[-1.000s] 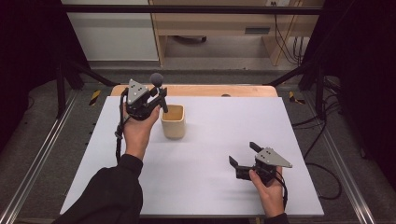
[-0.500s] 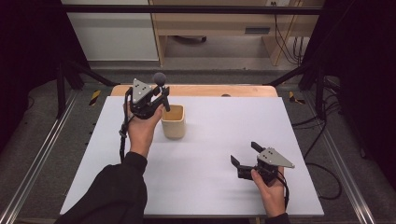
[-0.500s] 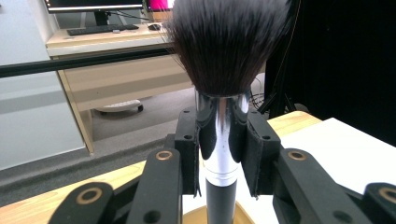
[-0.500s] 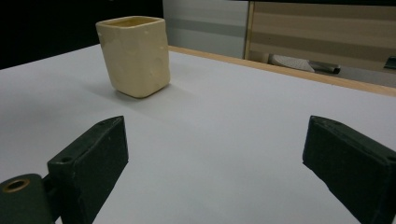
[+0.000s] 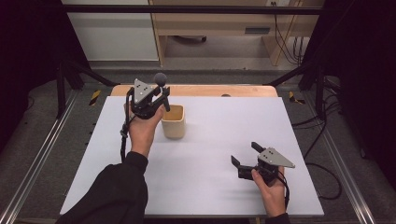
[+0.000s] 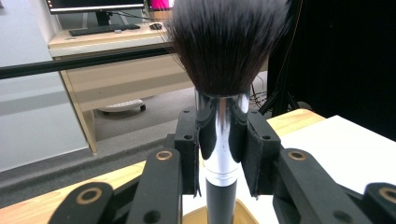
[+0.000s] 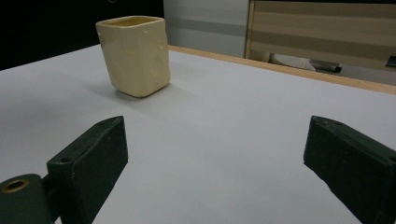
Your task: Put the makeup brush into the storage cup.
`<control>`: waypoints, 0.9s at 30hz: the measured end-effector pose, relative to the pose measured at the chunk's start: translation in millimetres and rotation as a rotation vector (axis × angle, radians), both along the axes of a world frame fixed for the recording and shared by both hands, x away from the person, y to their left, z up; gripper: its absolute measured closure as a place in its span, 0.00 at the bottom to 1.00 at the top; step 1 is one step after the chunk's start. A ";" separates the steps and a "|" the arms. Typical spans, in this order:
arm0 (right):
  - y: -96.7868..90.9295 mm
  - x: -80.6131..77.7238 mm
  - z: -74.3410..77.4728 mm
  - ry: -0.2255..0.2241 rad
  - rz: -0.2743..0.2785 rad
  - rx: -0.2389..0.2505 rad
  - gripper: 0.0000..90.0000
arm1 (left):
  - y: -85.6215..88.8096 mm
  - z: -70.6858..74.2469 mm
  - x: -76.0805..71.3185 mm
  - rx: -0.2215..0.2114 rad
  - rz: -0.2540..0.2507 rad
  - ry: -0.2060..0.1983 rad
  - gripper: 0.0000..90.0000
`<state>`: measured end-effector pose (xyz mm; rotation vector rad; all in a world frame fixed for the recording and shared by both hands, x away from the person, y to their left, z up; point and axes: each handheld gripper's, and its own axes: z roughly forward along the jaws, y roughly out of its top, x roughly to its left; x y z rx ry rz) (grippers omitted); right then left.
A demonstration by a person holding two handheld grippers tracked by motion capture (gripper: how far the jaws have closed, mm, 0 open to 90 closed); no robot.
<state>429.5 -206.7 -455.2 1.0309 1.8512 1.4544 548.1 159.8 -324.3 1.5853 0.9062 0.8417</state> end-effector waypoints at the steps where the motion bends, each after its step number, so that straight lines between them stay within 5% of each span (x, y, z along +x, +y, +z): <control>1: -0.2 -0.2 0.0 0.003 0.004 0.005 0.07 | 0.1 -0.6 0.0 0.002 0.000 0.002 0.78; 27: 0.8 0.3 -1.1 -0.005 0.017 -0.001 0.07 | -4.2 -23.5 1.2 0.010 -0.003 0.024 0.78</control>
